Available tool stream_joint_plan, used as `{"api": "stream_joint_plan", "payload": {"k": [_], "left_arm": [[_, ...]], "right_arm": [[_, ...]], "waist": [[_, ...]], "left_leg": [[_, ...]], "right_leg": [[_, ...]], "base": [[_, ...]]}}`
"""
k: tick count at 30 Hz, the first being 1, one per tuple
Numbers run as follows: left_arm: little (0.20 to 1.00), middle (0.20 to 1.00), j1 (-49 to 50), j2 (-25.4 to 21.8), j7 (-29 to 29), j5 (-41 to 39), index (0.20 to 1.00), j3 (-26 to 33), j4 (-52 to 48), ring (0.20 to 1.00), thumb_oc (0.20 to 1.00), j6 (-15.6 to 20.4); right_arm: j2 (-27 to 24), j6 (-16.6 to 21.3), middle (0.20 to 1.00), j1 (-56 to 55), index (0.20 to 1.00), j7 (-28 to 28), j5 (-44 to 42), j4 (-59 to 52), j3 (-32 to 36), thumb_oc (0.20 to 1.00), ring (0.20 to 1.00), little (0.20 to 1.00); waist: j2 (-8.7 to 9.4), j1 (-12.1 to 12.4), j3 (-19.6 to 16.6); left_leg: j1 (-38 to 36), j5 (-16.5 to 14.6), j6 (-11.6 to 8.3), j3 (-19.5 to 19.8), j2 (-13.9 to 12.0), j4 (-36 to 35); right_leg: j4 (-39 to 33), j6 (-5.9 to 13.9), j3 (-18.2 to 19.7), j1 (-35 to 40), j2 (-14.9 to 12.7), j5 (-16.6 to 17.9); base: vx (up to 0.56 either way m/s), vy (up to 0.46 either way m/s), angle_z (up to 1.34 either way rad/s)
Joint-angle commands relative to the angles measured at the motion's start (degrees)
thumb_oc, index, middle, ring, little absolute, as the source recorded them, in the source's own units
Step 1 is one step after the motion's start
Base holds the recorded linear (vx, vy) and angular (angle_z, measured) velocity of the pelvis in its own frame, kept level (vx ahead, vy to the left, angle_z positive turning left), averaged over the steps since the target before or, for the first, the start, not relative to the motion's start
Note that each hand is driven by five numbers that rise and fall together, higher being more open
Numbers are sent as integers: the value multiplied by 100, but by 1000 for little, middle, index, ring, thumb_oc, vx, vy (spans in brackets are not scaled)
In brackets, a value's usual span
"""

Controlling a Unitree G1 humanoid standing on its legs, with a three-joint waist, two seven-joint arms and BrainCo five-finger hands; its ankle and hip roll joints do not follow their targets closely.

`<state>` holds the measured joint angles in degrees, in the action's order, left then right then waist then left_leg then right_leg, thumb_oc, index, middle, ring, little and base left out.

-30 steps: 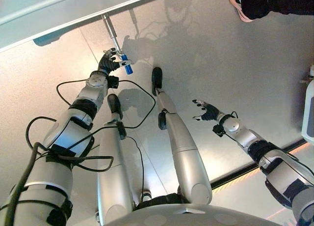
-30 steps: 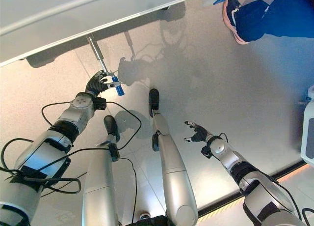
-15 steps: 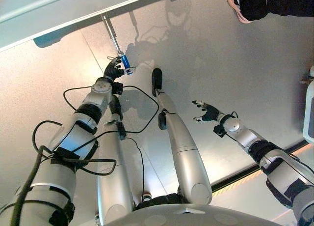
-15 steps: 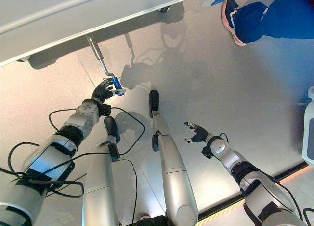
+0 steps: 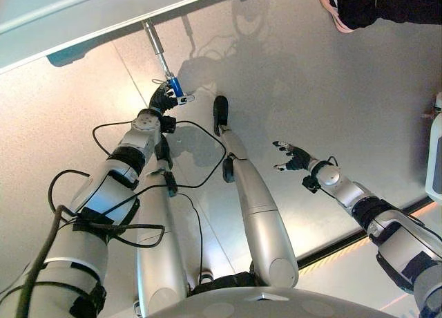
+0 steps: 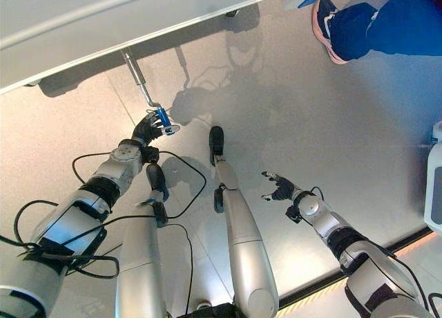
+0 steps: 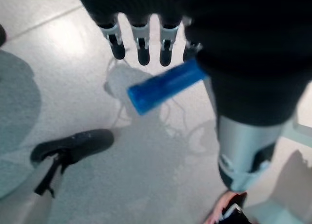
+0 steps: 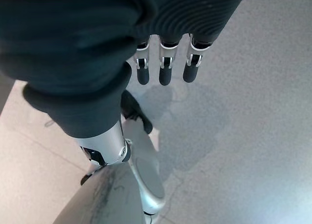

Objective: Raise the hospital bed

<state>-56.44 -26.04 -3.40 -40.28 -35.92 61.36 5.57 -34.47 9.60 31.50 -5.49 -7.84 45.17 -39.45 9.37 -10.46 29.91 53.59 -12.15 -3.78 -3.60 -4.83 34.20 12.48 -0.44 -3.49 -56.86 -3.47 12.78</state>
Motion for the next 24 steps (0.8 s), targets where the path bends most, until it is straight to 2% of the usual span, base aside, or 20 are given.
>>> {"api": "stream_joint_plan", "payload": {"k": [1, 24], "left_arm": [[1000, 1000, 201, -71, 30, -148, 1000, 4, -660, 1000, 1000, 185], [1000, 1000, 206, -11, -32, -178, 1000, -88, -813, 1000, 1000, 203]], "right_arm": [[-397, -125, 1000, -293, 1000, 16, 150, -227, -136, 1000, 1000, 1000], [-515, -128, 1000, -439, 1000, 25, 368, -421, -144, 1000, 1000, 1000]], "waist": [[207, 132, -12], [202, 123, -12]], "left_leg": [[-191, 923, -138, 267, -242, -933], [-147, 912, -134, 277, -227, -865]], "right_leg": [[1312, 770, 12, 69, -256, -1428], [1380, 775, 51, 15, -258, -1434]], "base": [[0, 0, 0], [0, 0, 0]]}}
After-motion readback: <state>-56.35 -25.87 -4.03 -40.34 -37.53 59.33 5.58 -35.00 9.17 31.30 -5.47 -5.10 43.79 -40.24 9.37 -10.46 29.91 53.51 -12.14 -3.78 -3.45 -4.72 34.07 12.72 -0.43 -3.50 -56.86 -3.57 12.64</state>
